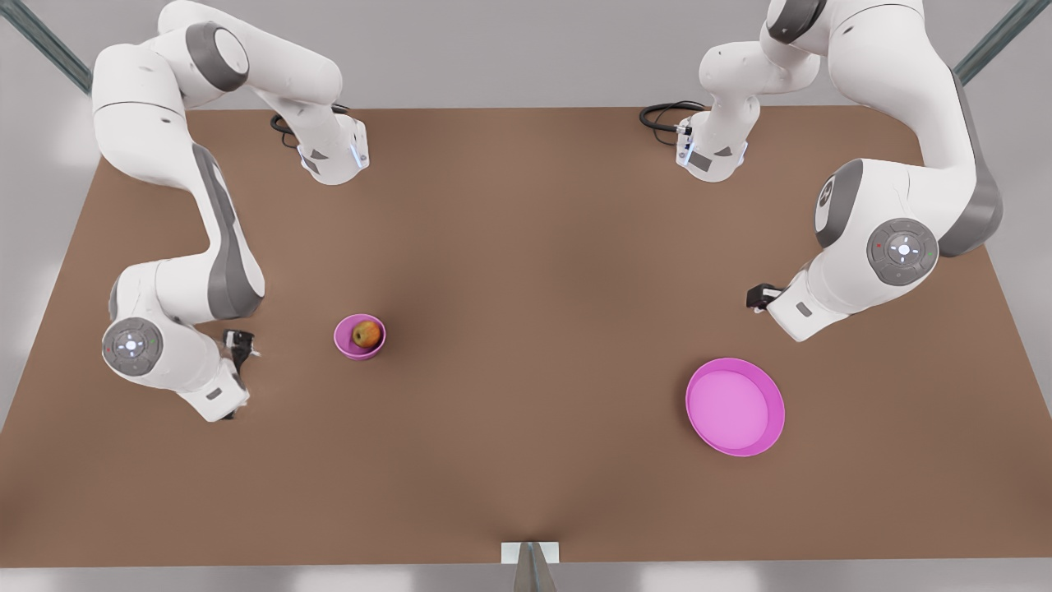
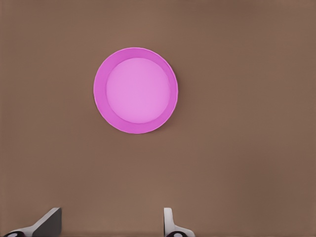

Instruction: Use the left arm to pick up the apple from the plate, transfer it to the gripper of the right arm, and then use the right arm to place it into the bowl

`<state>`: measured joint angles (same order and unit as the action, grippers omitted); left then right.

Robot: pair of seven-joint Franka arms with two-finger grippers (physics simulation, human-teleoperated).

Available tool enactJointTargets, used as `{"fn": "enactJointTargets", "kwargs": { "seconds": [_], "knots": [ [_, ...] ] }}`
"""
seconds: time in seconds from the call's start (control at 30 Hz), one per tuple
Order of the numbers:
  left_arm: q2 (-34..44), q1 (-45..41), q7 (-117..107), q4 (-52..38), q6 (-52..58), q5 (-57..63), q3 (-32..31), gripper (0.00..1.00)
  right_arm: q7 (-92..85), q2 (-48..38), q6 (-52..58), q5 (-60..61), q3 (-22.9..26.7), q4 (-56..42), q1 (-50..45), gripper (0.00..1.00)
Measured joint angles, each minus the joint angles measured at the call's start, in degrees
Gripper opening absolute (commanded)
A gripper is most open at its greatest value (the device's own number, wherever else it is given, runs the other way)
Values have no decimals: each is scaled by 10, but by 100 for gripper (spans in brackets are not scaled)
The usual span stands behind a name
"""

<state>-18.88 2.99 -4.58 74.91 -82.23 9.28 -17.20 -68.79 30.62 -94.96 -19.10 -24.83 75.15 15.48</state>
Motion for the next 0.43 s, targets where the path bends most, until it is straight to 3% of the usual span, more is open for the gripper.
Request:
{"fn": "enactJointTargets", "kwargs": {
  "seconds": [0.07,0.17,0.43],
  "knots": [
    [0,0,-3,0,0,0,0,100,63,-57,52,30,87,1,-49,100],
    [0,0,-8,0,1,-1,0,100,160,-173,103,80,167,71,-111,100],
    [0,0,-15,0,3,0,0,100,362,-211,161,135,198,96,-125,100]
  ]
}}
